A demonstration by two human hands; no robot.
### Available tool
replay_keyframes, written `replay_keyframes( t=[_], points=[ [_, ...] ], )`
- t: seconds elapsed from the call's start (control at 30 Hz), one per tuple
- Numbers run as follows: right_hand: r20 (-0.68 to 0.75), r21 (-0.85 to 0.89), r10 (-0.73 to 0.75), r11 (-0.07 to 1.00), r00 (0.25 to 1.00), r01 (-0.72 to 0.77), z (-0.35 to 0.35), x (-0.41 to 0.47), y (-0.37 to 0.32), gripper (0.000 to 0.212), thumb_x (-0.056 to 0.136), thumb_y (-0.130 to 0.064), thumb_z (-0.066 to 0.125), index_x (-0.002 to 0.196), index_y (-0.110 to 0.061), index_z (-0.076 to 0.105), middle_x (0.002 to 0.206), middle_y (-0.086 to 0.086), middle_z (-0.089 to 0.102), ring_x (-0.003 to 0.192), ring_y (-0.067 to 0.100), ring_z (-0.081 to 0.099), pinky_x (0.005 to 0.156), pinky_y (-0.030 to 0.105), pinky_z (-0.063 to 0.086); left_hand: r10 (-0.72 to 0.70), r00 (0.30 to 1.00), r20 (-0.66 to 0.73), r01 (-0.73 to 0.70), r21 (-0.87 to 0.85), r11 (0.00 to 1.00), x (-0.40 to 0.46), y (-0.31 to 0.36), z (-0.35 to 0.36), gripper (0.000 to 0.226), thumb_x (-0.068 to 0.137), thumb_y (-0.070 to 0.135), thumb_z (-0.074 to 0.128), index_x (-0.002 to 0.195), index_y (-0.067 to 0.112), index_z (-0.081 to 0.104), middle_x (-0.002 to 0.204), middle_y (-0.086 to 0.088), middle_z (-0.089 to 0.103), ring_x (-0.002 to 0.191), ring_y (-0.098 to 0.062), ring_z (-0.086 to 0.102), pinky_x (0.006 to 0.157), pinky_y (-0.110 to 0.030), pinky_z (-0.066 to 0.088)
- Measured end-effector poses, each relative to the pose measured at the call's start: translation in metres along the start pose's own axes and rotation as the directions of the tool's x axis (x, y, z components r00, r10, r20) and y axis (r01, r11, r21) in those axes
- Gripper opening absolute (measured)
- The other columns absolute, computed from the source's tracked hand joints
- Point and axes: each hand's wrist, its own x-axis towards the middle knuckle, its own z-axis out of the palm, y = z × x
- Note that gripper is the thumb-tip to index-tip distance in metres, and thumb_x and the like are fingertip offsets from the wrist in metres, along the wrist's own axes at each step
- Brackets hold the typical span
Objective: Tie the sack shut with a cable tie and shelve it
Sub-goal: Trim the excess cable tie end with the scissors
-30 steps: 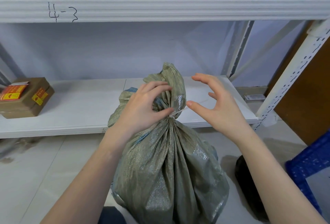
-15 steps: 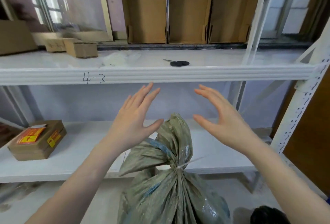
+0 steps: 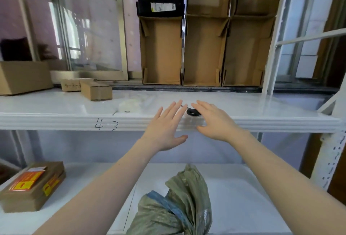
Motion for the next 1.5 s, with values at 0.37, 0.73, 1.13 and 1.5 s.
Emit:
replay_keyframes(
  t=[0.37,0.73,1.13,1.5],
  points=[
    [-0.097,-0.066,0.033,0.997,0.995,-0.04,0.013,0.021,-0.002,0.027,0.089,-0.018,0.049,0.112,-0.019,0.063,0.112,0.01,0.062,0.102,0.034,0.057,0.081,0.039,0.048,-0.002,1.0,0.027,0.001,0.023,1.0,0.02,-0.008,0.006,0.086,0.089,0.049,0.05,0.151,0.022,-0.003,0.161,0.003,-0.005,0.149,-0.016,-0.003,0.12,-0.042,0.003],
    [-0.375,0.14,0.041,0.99,0.926,0.013,-0.027,-0.044,-0.02,0.019,0.09,-0.016,0.054,0.093,-0.008,0.071,0.095,0.009,0.068,0.09,0.031,0.059,0.076,0.04,0.046,0.016,0.974,-0.228,-0.026,-0.04,0.999,-0.017,0.037,-0.037,0.059,0.088,0.037,0.056,0.139,0.018,0.035,0.141,-0.007,0.037,0.125,-0.025,0.041,0.094,-0.037,0.037],
    [-0.521,0.595,0.319,0.801,0.792,0.068,-0.005,-0.182,-0.075,0.013,0.081,-0.006,0.067,0.089,-0.012,0.075,0.084,-0.011,0.061,0.079,-0.017,0.054,0.076,0.002,0.039,-0.133,0.918,0.373,0.378,-0.926,0.006,-0.107,0.121,-0.041,0.032,0.092,0.051,0.045,0.104,0.024,0.059,0.097,0.012,0.07,0.085,-0.006,0.07,0.092,-0.031,0.049],
    [-0.04,0.905,0.434,0.397,0.9,-0.151,0.045,-0.238,-0.078,0.033,0.084,0.0,0.053,0.089,-0.033,0.056,0.096,-0.009,0.068,0.095,0.0,0.061,0.083,0.018,0.044,-0.323,0.904,0.282,0.33,-0.938,0.103,-0.172,0.134,0.006,0.033,0.088,0.035,0.061,0.121,0.031,0.06,0.089,0.009,0.07,0.08,0.005,0.063,0.081,-0.019,0.047]
  ],
)
